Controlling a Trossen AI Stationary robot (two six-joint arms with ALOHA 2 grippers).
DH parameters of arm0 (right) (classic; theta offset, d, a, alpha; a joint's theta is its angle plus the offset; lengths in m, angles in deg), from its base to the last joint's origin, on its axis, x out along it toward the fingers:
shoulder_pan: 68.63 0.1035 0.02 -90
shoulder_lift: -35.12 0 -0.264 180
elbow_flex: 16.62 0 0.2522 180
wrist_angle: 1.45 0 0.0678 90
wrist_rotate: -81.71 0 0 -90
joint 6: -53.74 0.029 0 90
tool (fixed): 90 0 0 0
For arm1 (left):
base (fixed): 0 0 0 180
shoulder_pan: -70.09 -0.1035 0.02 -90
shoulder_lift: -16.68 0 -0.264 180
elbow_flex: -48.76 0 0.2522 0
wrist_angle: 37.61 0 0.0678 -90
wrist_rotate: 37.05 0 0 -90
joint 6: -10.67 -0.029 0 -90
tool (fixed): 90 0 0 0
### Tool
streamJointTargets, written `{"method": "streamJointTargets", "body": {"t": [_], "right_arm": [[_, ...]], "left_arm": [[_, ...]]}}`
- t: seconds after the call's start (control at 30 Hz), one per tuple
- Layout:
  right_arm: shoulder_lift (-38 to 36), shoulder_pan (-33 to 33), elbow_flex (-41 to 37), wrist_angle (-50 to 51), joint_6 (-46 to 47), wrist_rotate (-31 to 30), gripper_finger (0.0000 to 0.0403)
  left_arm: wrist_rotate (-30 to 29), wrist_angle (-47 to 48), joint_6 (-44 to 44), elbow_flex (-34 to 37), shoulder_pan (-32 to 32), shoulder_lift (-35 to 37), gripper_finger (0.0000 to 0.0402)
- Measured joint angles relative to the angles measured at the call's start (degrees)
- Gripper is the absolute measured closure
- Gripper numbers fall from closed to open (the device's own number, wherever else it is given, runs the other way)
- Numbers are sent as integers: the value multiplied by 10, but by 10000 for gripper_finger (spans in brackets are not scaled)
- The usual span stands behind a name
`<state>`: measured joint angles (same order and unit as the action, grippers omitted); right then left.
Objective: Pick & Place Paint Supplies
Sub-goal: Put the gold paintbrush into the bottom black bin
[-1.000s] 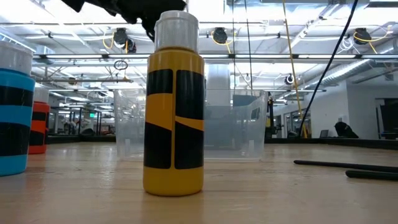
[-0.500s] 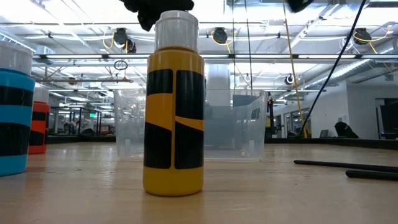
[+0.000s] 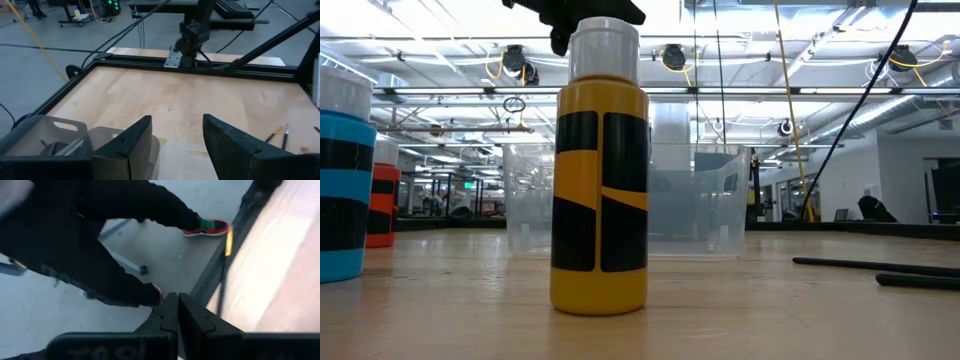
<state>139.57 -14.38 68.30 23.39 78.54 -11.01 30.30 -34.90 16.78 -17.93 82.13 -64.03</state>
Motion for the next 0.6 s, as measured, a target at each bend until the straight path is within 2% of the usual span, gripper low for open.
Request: {"method": "streamJointTargets", "body": {"t": [0.33,0.6], "right_arm": [[79,4,7,-4,0,-33,402],[91,-6,5,10,2,-48,403]], "left_arm": [[0,0,1,0,-12,0,213],[1,0,1,0,-12,0,213]]}}
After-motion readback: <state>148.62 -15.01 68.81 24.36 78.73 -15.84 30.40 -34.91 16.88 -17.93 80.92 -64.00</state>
